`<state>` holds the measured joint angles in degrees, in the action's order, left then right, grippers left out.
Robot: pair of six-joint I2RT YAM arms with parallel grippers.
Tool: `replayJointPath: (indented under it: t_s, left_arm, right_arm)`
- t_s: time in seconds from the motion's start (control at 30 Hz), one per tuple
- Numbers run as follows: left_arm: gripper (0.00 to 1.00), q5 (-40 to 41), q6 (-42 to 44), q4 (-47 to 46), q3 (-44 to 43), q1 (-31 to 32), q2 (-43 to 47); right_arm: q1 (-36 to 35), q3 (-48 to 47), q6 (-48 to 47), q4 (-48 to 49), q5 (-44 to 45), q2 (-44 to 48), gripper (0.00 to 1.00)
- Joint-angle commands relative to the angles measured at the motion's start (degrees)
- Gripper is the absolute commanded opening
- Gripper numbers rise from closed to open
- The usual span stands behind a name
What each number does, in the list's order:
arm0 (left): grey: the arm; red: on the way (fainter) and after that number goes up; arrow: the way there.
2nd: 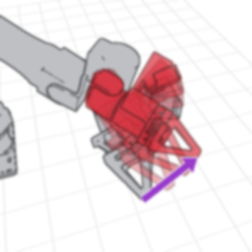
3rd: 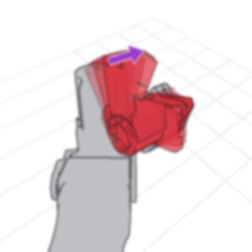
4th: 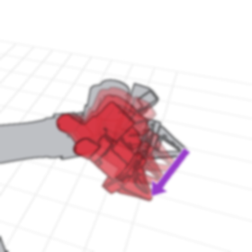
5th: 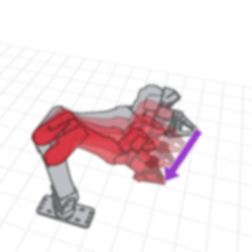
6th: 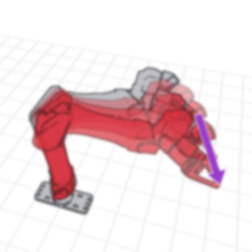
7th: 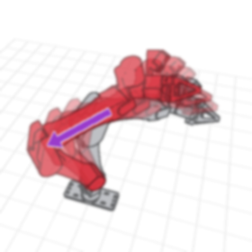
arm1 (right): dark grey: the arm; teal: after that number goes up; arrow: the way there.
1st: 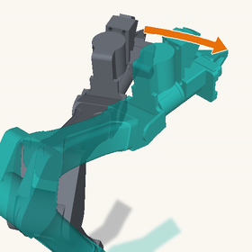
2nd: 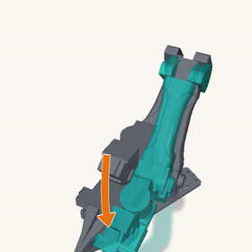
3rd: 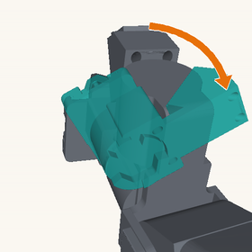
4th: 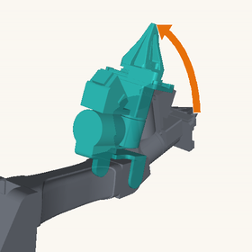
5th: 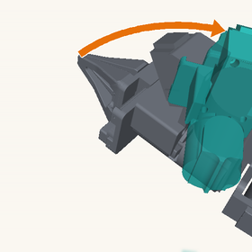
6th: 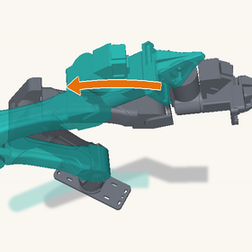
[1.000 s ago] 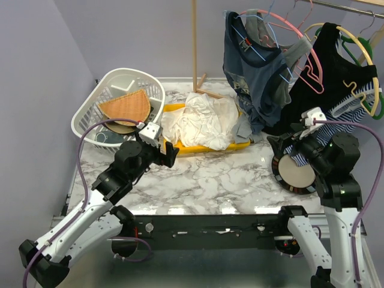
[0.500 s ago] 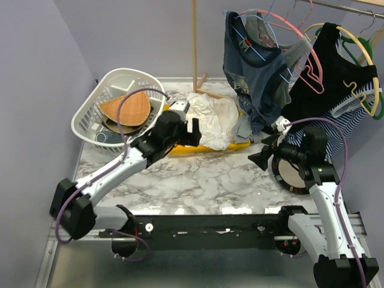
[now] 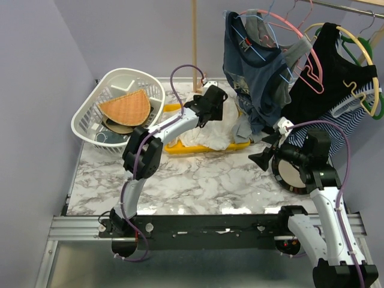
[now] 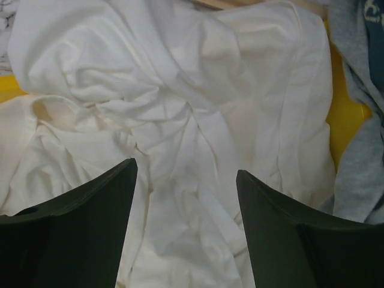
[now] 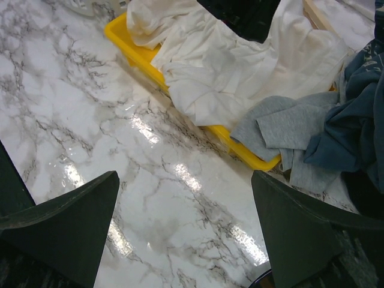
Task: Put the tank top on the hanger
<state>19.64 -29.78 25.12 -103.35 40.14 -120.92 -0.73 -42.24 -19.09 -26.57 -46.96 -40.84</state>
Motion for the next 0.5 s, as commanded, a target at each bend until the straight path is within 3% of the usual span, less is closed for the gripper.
replayJointPath:
  t_s: [0.0, 0.17, 0.27, 0.47]
  left_arm:
    - [0.7, 11.37, -2.74, 4.58, -8.88, -0.5, -6.77]
    - [0.65, 15.34, -2.57, 2.04, -13.8, -1.38, -12.31]
    - [0.56, 14.64, -1.95, 1.86, -17.93, -2.17, -15.21]
    - [0.49, 14.99, -1.6, 0.63, -22.6, -2.79, -19.0]
  right_arm:
    - [0.2, 0.05, -0.51, 0.2, 0.29, 0.67, 1.0]
    - [0.29, 0.23, -0.24, 0.37, 0.03, 0.94, 1.0]
    - [0.29, 0.31, -0.07, 0.46, -0.06, 0.94, 1.0]
    - [0.12, 0.31, -0.07, 0.46, -0.15, 0.94, 1.0]
